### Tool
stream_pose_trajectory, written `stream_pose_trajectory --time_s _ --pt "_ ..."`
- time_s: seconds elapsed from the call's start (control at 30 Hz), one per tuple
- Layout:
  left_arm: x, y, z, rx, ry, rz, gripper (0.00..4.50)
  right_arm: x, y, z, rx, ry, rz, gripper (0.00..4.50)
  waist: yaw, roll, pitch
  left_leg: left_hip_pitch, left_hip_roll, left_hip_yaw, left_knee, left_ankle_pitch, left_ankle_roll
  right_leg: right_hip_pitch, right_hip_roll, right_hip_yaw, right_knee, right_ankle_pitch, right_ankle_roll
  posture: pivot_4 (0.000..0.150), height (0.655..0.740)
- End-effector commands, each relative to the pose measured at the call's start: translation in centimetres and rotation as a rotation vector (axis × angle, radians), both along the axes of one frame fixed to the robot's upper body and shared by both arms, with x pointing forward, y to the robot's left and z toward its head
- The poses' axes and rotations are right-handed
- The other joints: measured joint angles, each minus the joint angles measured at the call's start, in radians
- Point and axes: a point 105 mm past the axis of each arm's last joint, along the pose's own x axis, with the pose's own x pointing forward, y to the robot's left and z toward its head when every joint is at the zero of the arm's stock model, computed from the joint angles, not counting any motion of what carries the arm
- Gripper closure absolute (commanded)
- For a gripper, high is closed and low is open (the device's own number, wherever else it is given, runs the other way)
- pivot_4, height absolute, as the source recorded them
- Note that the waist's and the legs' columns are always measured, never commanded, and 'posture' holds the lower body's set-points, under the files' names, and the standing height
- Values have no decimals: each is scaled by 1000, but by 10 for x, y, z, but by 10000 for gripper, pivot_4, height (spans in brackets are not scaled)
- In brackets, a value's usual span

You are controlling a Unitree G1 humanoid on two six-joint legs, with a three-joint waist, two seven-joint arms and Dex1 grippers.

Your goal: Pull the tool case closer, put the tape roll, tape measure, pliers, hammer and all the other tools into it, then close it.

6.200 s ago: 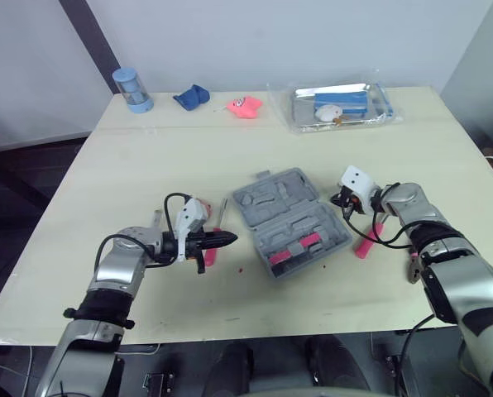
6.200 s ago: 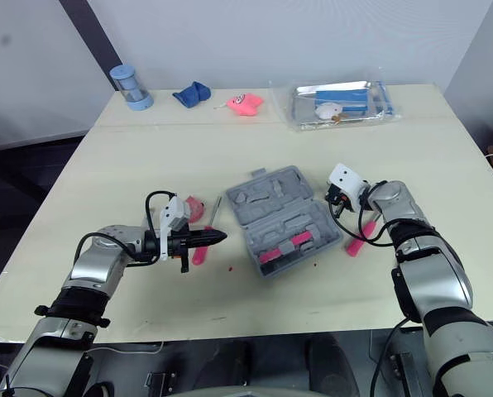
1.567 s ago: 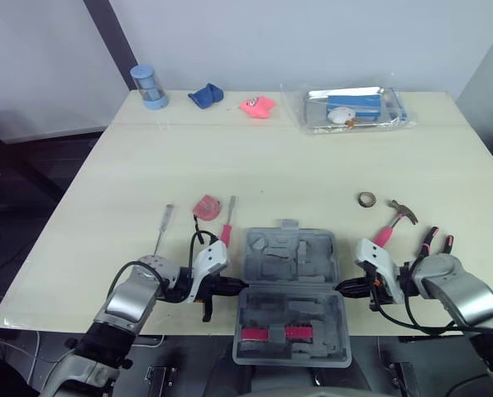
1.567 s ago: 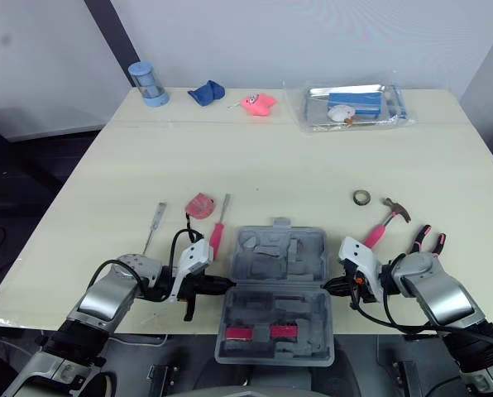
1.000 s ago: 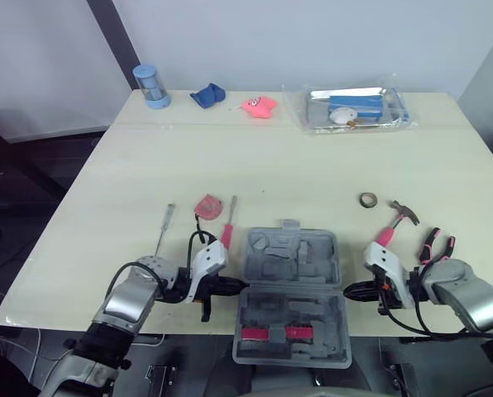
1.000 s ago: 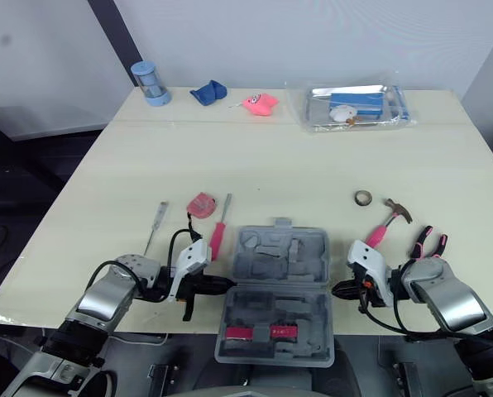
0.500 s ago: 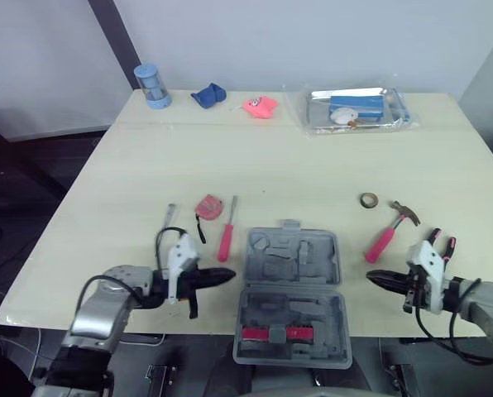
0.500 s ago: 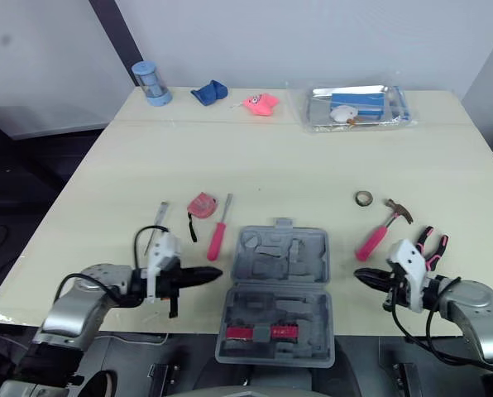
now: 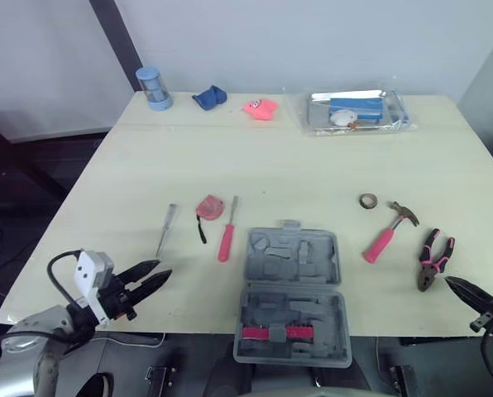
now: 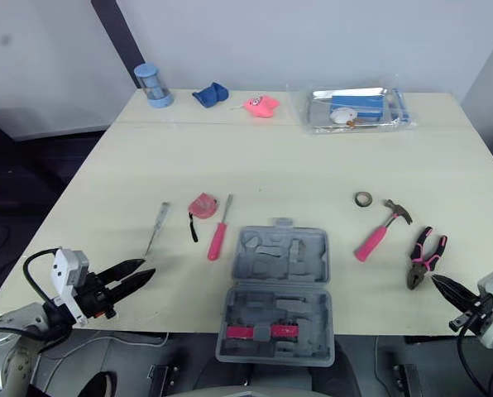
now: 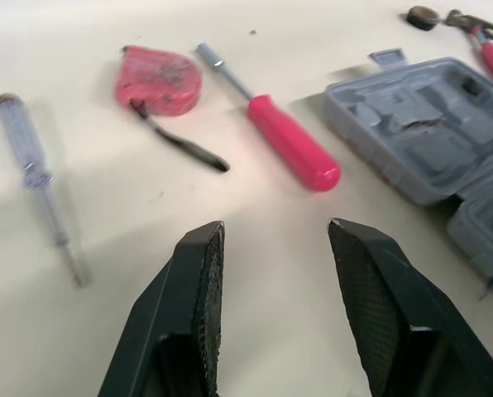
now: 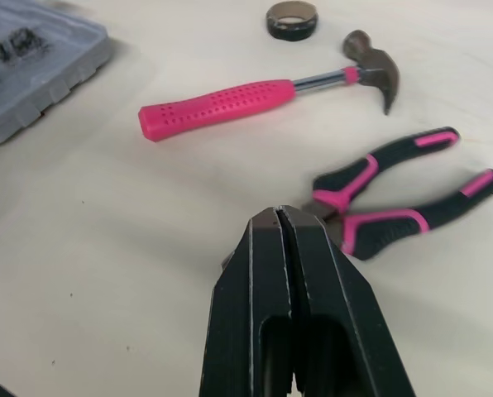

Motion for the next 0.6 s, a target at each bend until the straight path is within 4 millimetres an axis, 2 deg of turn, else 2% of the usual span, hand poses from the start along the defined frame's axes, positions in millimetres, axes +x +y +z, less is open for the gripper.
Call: stream_pose_trajectory --time_s 0.03,0.07,0.1,0.27,0.3,0.43,0.6 --pt "-11 33 1 22 -20 136 8010 -19 -25 4 -5 -23 -95 35332 -1 0 0 0 0 0 -1 0 0 0 0 0 0 0 0 1500 7400" --pt "-12 37 0 22 -20 155 2805 -22 -28 2 0 -19 -109 30499 -2 0 0 0 0 0 -1 0 0 0 0 0 -1 0 0 1500 7400" --pt "-12 40 -1 21 -21 166 15 -25 -30 1 3 -17 -117 26236 -1 0 0 0 0 0 -1 0 0 0 0 0 -1 0 0 1500 7400" --pt "-21 61 -9 28 -2 267 0 -50 -58 -16 22 22 -239 2791 0 -2 -2 1 0 1 0 0 0 1 0 1 -2 0 0 1500 7400" --pt "-22 63 -11 26 1 277 0 -52 -62 -17 23 22 -253 592 -1 -2 -2 1 0 1 -1 0 0 1 0 1 -2 0 0 1500 7400" --pt "-26 71 -13 20 5 312 0 -57 -72 -20 30 19 -291 592 -2 -2 -2 1 0 1 -1 0 0 1 0 1 -3 0 0 1500 7400" --pt "-27 72 -14 22 7 318 0 -53 -70 -19 33 13 -282 592 -2 -2 -3 1 0 2 -1 0 0 1 0 1 -2 0 0 1500 7400"
